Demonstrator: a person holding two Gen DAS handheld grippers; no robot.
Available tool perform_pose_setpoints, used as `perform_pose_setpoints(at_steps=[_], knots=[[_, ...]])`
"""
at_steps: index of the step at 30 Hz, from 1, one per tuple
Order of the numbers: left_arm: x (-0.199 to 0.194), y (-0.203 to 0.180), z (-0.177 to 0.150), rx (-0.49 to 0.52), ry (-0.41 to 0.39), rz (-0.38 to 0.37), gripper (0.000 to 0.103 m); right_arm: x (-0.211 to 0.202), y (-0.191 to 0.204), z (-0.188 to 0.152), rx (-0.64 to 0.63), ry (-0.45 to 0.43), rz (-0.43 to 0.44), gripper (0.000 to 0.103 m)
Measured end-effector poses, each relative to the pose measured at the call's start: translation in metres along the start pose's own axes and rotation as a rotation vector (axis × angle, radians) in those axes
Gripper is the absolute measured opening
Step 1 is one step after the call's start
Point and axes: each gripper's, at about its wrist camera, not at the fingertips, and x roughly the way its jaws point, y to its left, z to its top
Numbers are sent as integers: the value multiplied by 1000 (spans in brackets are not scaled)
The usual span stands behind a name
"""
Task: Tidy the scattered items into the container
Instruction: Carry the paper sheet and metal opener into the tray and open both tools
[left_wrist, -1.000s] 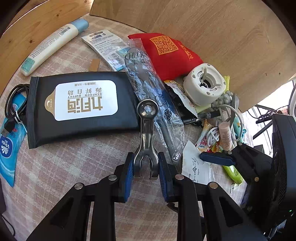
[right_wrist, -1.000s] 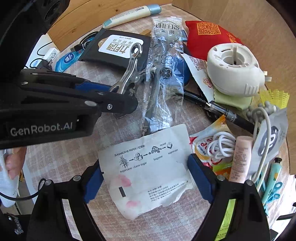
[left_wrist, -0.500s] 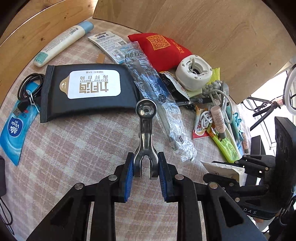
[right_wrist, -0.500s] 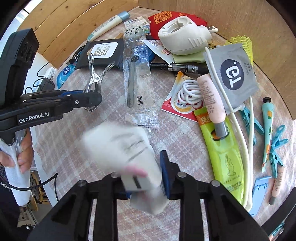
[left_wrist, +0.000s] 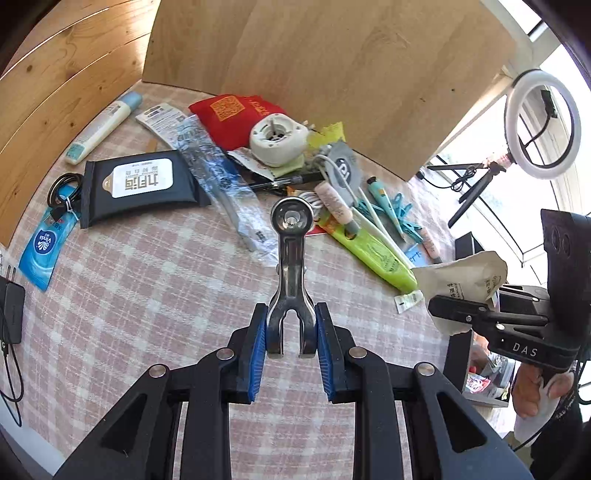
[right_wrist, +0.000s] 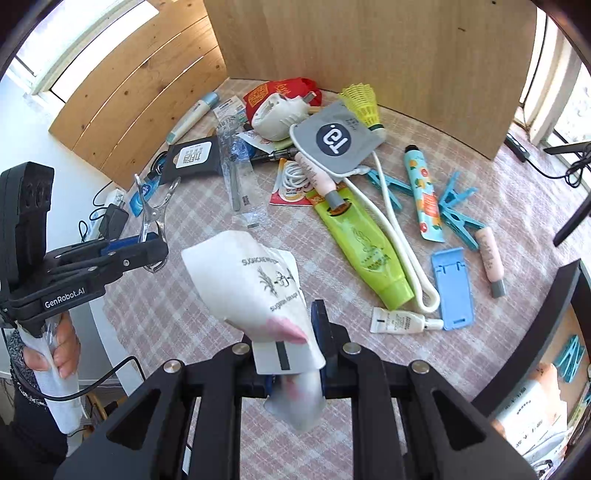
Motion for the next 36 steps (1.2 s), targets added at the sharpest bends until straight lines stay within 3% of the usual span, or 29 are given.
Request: perform_pose_setpoints(at_steps=[14, 19, 26, 28, 29, 30, 32, 36], knots=[[30, -221, -25, 378, 80, -183, 23, -134, -189, -101, 382, -171, -235, 17], [50, -295, -29, 480, 104, -226, 23, -161, -249, -141, 500, -182, -305, 17], [80, -377, -26, 574, 105, -237, 23, -178, -305, -183, 600, -175, -344, 17], [87, -393, -25, 581, 94, -235, 25, -182, -312, -190, 604, -189, -335, 22], [90, -399, -24, 574, 96, -230, 36, -185, -314, -192, 603, -204, -332, 30], [93, -402, -23, 563, 100, -227, 55, -189, -315, -194, 606, -208, -341, 51], [95, -404, -21, 546, 88, -223, 63, -196, -315, -195, 608, -233, -387, 68], [97, -396, -20, 528, 106, -218, 63, -204, -310, -192, 588, -270, -400, 68]])
